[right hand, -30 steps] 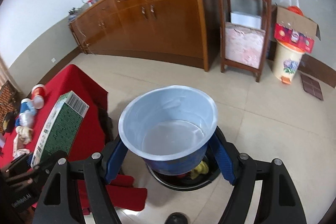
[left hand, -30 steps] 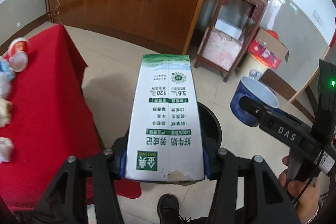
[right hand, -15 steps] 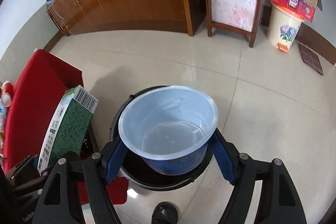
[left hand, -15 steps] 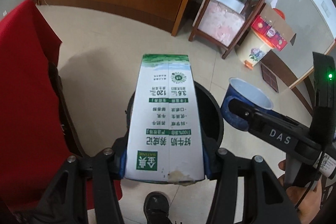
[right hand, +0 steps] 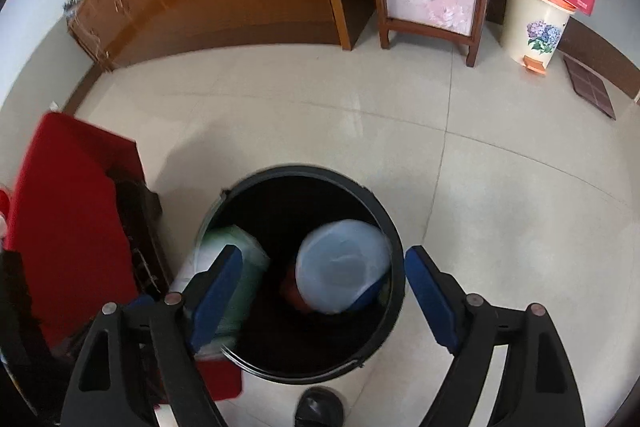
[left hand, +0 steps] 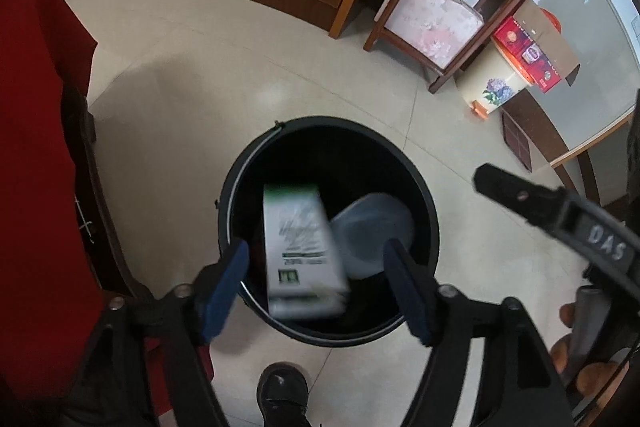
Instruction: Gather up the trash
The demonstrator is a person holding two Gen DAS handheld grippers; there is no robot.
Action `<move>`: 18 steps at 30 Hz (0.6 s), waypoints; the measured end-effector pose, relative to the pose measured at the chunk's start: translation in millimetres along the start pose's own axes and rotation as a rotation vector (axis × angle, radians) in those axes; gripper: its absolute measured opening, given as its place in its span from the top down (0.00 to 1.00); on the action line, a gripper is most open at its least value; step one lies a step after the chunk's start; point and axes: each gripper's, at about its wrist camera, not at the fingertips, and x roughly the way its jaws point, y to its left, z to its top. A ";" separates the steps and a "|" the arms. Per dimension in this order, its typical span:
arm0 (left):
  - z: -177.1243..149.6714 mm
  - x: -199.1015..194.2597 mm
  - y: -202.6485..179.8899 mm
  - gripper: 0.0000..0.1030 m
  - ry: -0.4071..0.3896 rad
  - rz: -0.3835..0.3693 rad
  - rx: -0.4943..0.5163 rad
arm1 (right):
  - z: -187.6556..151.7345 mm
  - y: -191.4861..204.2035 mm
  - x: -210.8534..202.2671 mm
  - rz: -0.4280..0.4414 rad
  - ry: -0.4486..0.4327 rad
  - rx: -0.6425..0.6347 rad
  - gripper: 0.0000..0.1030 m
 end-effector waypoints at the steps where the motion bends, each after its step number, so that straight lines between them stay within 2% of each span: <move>1: 1.3 -1.2 -0.3 0.30 -0.010 0.006 0.005 | -0.2 0.4 -4.7 -0.003 -0.013 0.005 0.17; 10: -7.4 -70.6 7.6 0.30 -0.150 0.083 0.025 | -11.7 17.3 -69.3 -0.014 -0.152 0.005 0.17; 18: -22.1 -142.9 13.4 0.29 -0.251 0.137 0.024 | -45.4 41.5 -113.1 0.009 -0.168 -0.021 0.17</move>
